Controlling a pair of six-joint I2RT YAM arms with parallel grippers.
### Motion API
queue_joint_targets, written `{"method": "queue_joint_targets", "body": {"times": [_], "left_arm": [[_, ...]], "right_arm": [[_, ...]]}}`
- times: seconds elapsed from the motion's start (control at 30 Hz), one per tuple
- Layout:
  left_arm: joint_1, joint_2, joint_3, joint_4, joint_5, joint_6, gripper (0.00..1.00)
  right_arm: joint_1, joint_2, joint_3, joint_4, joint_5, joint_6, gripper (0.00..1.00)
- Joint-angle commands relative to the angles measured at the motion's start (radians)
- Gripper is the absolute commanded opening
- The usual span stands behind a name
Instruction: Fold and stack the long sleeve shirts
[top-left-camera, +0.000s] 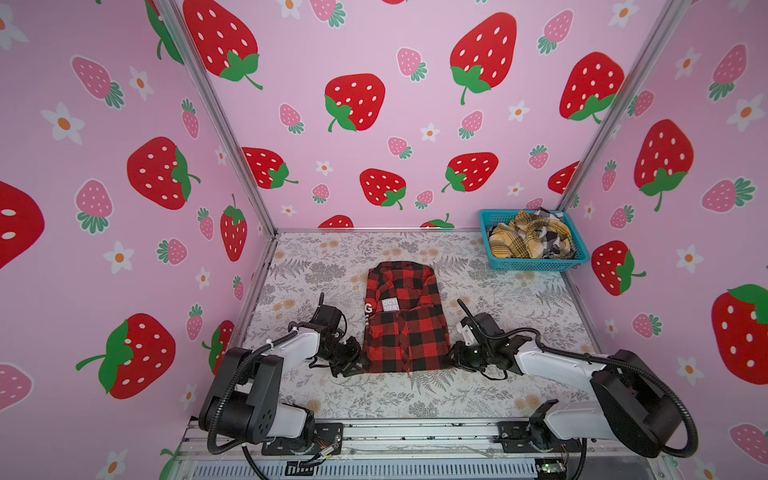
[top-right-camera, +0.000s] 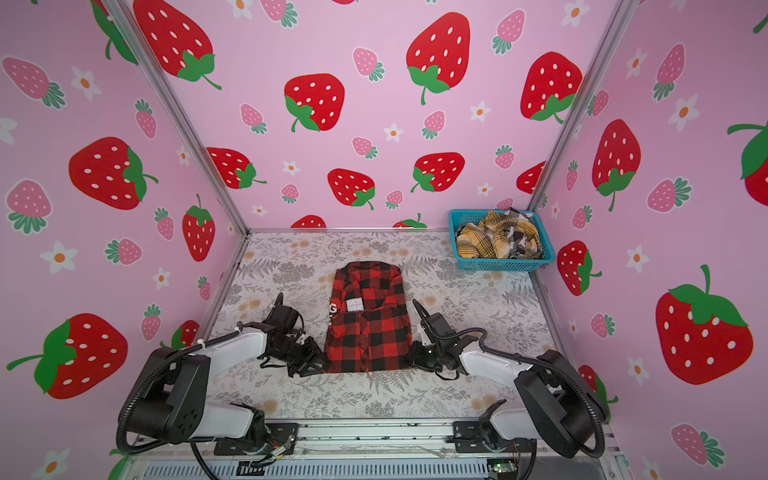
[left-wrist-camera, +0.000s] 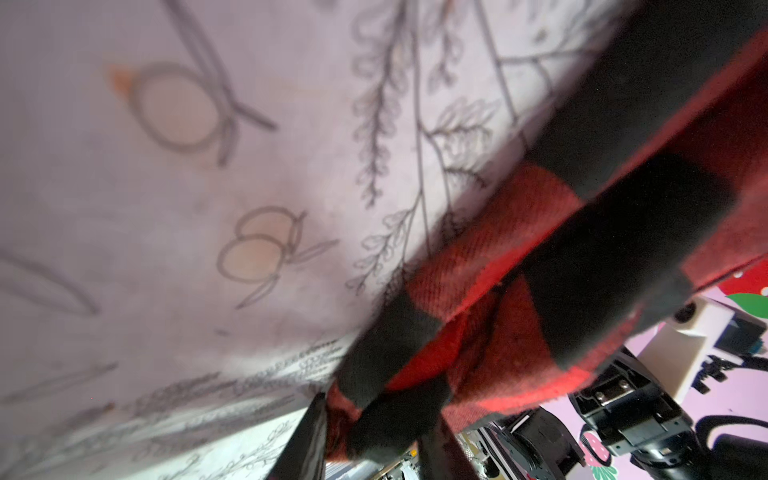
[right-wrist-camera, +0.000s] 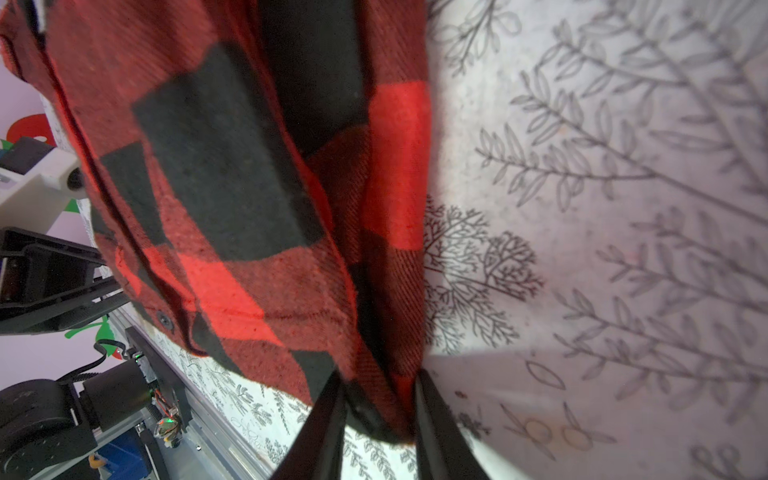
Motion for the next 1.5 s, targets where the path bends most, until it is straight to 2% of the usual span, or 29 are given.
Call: {"method": "queue_joint_targets", "body": {"times": [0.0, 0.4, 0.57, 0.77, 0.83, 1.0, 1.47], "left_arm": [[0.001, 0.003, -0.011, -0.004, -0.048, 0.004, 0.33], [0.001, -0.004, -0.016, 0.002, -0.041, 0.003, 0.23], [0.001, -0.006, -0.019, 0.005, -0.039, 0.001, 0.22], [0.001, 0.007, -0.016, 0.010, -0.036, 0.004, 0.21], [0.002, 0.010, -0.016, 0.013, -0.034, 0.004, 0.21], [0.001, 0.004, -0.018, 0.010, -0.033, 0.005, 0.20], [0.001, 0.008, -0.019, 0.015, -0.030, 0.004, 0.14]], "right_arm": [[0.006, 0.025, -0.009, -0.048, 0.019, 0.006, 0.28], [0.014, 0.021, -0.002, -0.060, 0.021, 0.006, 0.25], [0.015, -0.041, -0.007, -0.123, 0.053, 0.007, 0.40], [0.016, -0.058, -0.035, -0.070, 0.020, 0.012, 0.42], [0.015, -0.024, -0.028, -0.045, 0.006, 0.009, 0.41], [0.016, 0.039, 0.005, -0.021, -0.012, 0.001, 0.31], [0.016, 0.010, -0.005, -0.009, -0.009, 0.014, 0.18]]}}
